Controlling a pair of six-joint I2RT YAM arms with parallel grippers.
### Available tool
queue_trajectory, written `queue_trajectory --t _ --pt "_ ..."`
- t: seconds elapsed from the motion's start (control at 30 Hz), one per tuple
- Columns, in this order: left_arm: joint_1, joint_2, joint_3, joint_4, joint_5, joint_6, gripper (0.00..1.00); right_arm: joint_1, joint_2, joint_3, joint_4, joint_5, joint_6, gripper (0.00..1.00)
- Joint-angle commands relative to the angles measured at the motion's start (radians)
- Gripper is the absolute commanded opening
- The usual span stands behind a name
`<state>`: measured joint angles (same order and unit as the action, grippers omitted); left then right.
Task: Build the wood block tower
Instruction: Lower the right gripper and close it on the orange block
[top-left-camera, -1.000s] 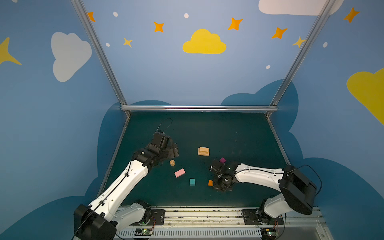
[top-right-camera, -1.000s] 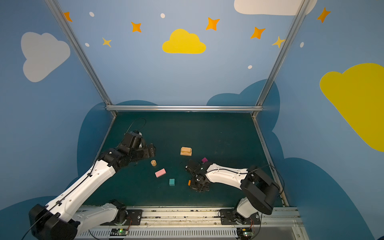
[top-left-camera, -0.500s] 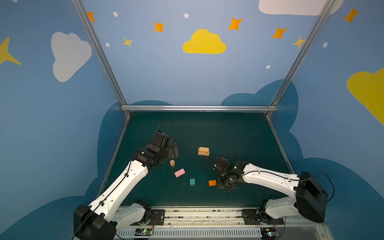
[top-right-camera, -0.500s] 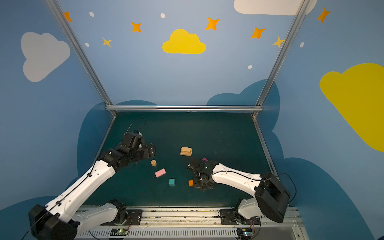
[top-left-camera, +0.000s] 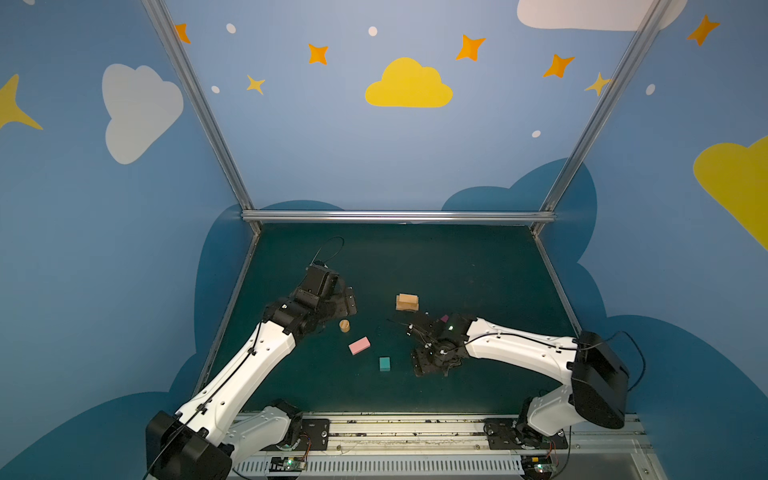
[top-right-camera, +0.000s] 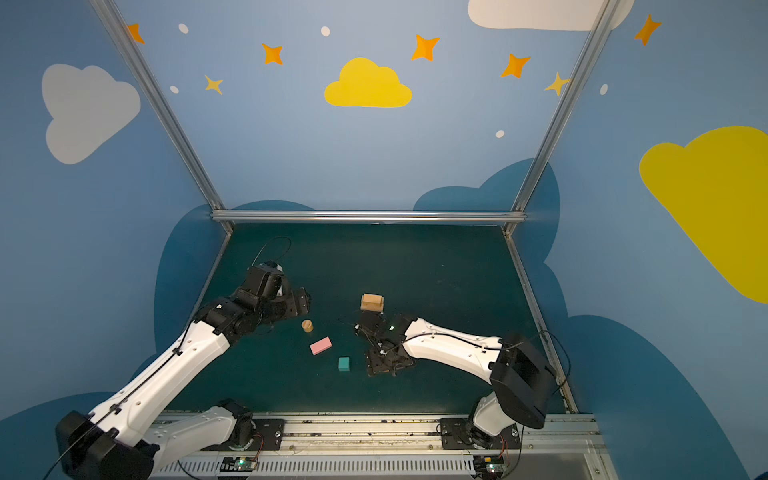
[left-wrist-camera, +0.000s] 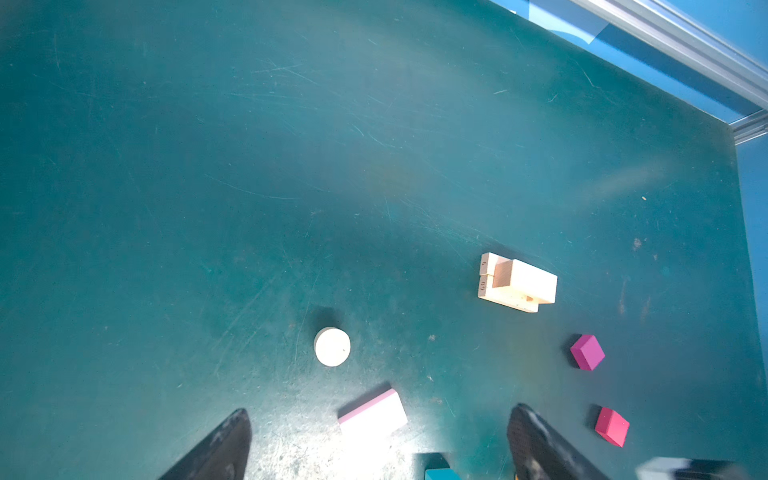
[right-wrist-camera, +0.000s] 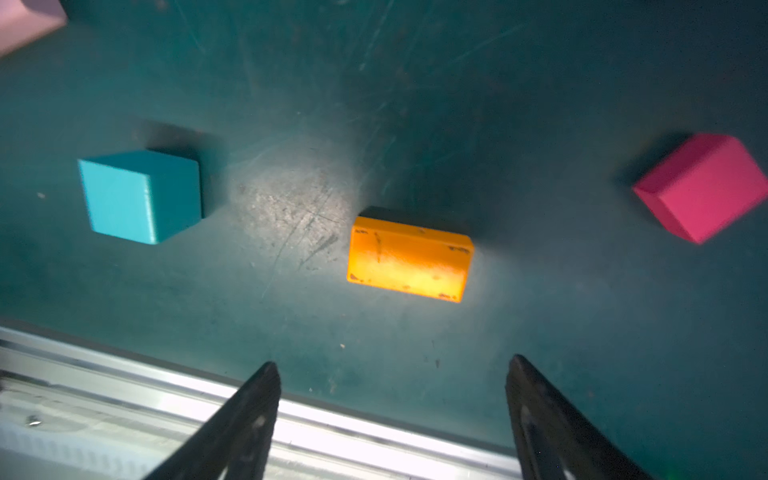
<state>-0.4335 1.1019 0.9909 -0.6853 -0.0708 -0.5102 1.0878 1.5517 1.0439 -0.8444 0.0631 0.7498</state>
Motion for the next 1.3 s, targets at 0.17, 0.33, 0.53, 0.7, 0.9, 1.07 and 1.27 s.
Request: queue_trajectory --t 0.17,0.33,0.53,0.7,0.9,1.07,1.27 --pt "0.004 -0.025 0.023 -0.025 -0.026 0.002 0.96 -0.015 0.043 0.008 0.025 0.02 -0.069 0.85" --pt "0.004 -0.012 0.029 -0.03 -0.023 -0.003 0.96 -0.037 0.075 -0.001 0.038 0.016 -0.065 0.86" --pt "0.004 -0.015 0.029 -0.032 -0.027 -0.001 0.96 -0.054 0.09 -0.018 0.08 -0.002 -0.049 0.86" --pt "0.004 -0.013 0.03 -0.033 -0.026 0.001 0.96 -0.06 0.109 -0.03 0.098 -0.025 -0.04 0.85" --pt "0.004 -0.011 0.029 -0.034 -0.026 0.002 0.96 -0.06 0.125 -0.047 0.111 -0.038 -0.026 0.8" --pt "0.004 -0.013 0.028 -0.032 -0.026 0.002 0.96 -0.06 0.124 -0.056 0.11 -0.04 -0.012 0.73" --pt "0.003 -0.012 0.025 -0.033 -0.026 0.002 0.96 -0.061 0.134 -0.064 0.117 -0.043 0.005 0.66"
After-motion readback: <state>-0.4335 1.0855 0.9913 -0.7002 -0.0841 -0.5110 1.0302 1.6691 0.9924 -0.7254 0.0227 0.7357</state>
